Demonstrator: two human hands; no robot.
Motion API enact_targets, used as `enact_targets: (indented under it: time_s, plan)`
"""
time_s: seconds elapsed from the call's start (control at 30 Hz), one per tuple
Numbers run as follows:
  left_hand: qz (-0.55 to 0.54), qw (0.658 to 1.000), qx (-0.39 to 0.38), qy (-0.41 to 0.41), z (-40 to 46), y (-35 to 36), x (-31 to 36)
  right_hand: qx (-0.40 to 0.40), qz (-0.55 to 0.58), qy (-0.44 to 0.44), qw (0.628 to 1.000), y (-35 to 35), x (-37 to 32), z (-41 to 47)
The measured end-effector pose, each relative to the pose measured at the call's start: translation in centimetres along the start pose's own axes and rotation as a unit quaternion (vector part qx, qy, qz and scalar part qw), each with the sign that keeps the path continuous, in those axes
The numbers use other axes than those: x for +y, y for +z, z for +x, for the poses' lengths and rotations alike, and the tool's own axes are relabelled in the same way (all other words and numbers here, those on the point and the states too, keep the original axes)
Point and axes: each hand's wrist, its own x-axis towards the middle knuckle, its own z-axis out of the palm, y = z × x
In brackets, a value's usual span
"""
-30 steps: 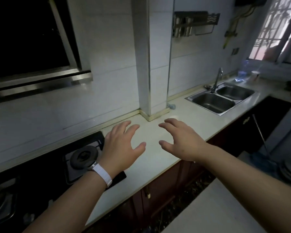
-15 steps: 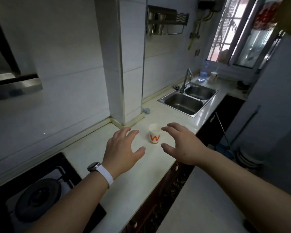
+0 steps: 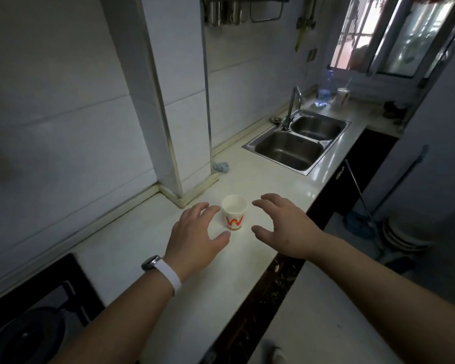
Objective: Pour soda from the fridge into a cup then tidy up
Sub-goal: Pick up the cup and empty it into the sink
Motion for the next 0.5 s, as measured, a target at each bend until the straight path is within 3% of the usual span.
enact_targets:
  time_s: [0.17, 0.37, 0.5]
  plan:
    - [-0.085, 0.995, -0.022, -0.057, 4.3, 3.0, 1.6, -0.030, 0.039, -0.029, 0.998, 1.0, 5.1, 4.2]
    - [-0.135, 0.984, 0.008, -0.114, 8.2, 5.5, 2.9, -0.059, 0.091, -0.063, 0.992, 1.4, 9.4, 8.8]
    - [-0.218, 0.957, 0.025, -0.188, 9.0, 7.1, 2.5, -0.083, 0.133, -0.066, 0.985, 2.3, 10.7, 10.5]
